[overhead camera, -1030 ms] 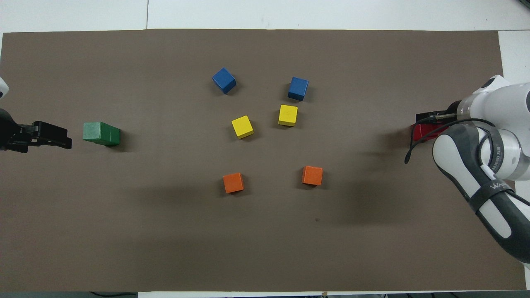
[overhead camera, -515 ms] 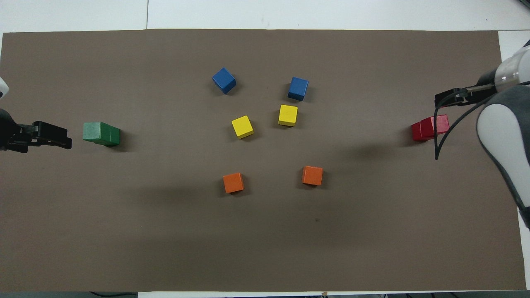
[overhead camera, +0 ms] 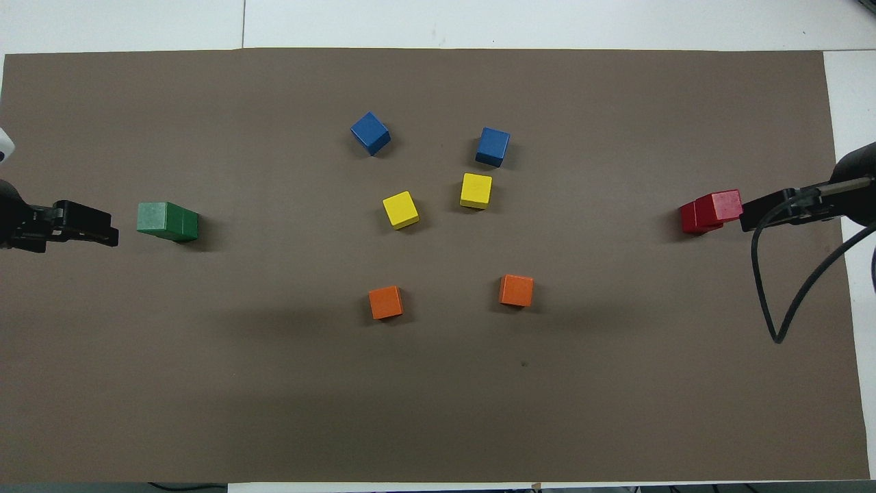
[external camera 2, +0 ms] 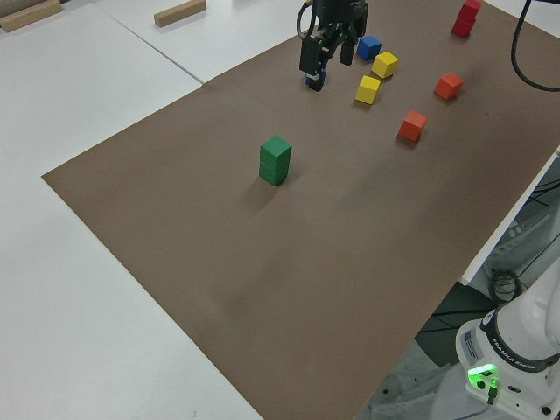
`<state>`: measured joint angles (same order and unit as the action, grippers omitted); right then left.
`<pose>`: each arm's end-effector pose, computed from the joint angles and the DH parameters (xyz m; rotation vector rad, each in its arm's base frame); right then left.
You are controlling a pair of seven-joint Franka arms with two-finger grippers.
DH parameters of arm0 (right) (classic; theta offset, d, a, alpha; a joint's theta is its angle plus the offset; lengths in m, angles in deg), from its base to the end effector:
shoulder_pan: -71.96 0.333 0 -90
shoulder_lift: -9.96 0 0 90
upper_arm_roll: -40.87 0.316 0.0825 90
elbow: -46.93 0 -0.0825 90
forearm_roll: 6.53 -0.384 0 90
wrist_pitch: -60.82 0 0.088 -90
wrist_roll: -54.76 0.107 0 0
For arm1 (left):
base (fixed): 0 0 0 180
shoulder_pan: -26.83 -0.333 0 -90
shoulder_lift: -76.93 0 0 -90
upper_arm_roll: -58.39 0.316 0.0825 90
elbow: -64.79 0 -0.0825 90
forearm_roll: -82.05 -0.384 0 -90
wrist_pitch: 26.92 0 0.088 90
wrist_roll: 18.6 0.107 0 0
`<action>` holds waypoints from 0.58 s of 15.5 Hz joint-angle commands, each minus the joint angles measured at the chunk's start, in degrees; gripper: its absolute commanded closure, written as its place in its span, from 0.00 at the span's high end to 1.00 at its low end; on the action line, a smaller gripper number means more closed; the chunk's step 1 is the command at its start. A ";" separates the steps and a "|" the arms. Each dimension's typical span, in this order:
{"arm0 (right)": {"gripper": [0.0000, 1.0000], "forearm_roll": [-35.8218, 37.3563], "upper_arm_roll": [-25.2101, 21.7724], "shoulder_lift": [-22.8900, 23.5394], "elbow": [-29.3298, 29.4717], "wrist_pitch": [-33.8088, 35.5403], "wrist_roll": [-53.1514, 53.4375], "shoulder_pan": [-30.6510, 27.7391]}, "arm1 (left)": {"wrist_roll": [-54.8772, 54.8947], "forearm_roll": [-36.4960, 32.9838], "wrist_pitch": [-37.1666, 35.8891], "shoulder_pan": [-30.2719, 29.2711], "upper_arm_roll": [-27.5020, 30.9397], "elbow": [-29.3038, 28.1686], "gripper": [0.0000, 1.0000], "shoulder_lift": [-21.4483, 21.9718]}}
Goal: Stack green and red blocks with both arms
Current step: 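Open the right gripper and draw it back from the red stack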
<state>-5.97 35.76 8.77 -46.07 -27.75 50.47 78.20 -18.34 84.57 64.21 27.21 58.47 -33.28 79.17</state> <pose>0.5441 0.0092 0.6091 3.1305 0.1483 -0.0891 0.5394 -0.0074 0.5813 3.0950 -0.0110 -0.1270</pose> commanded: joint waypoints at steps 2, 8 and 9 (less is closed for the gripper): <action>1.00 0.50 0.63 -0.99 0.01 2.00 1.83 -0.61 | -0.34 1.17 -0.42 0.76 0.88 -0.72 1.00 1.10; 1.00 0.59 0.98 4.35 7.62 4.19 1.39 -1.58 | -0.34 1.17 -0.51 0.76 0.88 -0.72 1.00 1.10; 1.00 0.59 1.07 5.06 9.39 4.98 1.39 -1.75 | -0.34 1.17 -0.42 0.67 0.88 -0.72 1.00 1.10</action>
<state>-5.89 35.85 10.26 -43.44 -26.24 51.51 77.59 -18.34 84.57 64.21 27.21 58.48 -33.28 79.17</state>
